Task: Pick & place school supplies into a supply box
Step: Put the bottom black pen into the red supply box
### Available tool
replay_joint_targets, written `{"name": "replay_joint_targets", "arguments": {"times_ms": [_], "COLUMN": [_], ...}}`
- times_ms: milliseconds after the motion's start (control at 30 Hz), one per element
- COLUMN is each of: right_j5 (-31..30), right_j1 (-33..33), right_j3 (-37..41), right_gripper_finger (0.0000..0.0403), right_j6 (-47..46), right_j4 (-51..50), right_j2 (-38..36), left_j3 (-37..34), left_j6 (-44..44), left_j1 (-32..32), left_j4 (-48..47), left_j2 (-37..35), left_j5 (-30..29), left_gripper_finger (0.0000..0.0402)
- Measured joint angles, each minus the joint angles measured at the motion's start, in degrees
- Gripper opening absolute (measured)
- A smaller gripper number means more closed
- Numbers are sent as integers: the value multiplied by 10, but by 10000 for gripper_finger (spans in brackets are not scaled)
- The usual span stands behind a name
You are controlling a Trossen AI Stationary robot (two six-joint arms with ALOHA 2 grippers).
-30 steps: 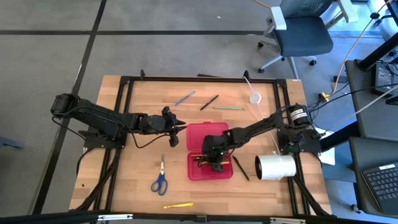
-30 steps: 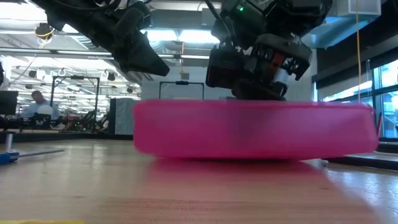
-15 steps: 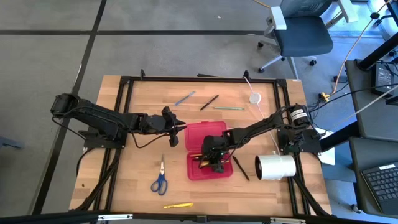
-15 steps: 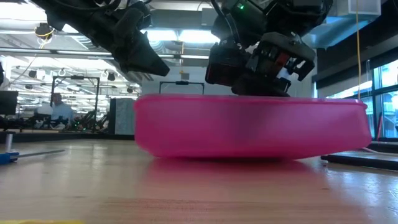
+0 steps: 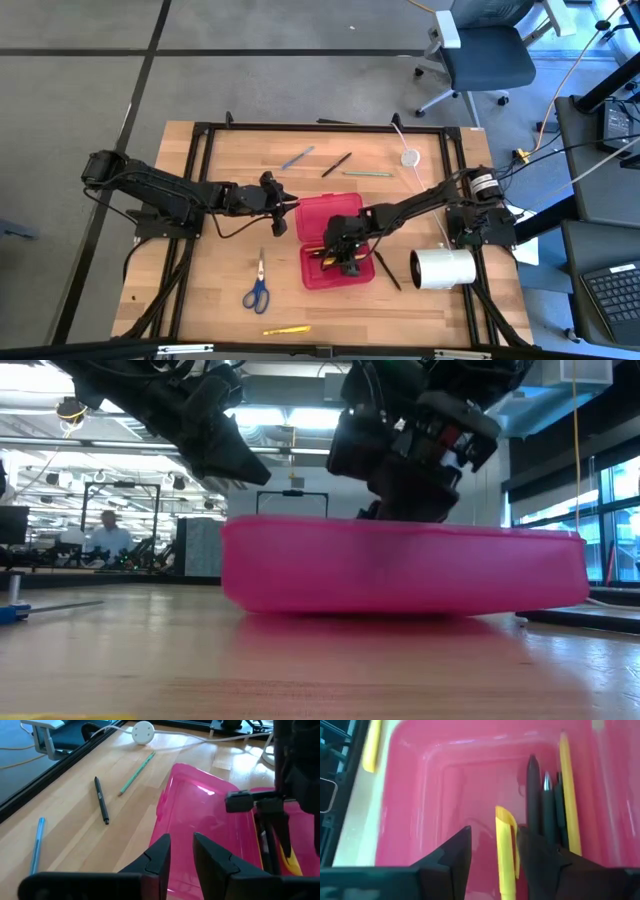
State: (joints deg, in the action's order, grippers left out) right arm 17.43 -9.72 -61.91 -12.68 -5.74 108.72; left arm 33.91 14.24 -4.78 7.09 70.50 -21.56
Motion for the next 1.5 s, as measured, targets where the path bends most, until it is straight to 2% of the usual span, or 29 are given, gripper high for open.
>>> {"name": "replay_joint_targets", "arguments": {"times_ms": [233,433,567,700,1067,1500], "right_j5": [-3,-99,-167,-192,-198,-213], "right_j1": [0,-6,-24,-49,-109,-113], "right_j3": [0,0,0,3,5,5], "right_gripper_finger": [161,161,161,161,161,161], "right_j6": [13,0,-64,-135,-262,-308], "right_j4": [-27,-147,-238,-302,-387,-425], "right_j2": [-40,-130,-188,-219,-182,-160], "left_j3": [0,0,0,0,0,0], "left_j6": [0,1,2,2,1,0], "left_j1": [0,0,0,0,0,0], "left_j4": [-2,-6,-9,-10,-13,-13], "left_j2": [0,0,0,0,0,0], "left_j5": [1,1,1,2,2,2], "left_gripper_finger": [75,74,74,71,70,71]}}
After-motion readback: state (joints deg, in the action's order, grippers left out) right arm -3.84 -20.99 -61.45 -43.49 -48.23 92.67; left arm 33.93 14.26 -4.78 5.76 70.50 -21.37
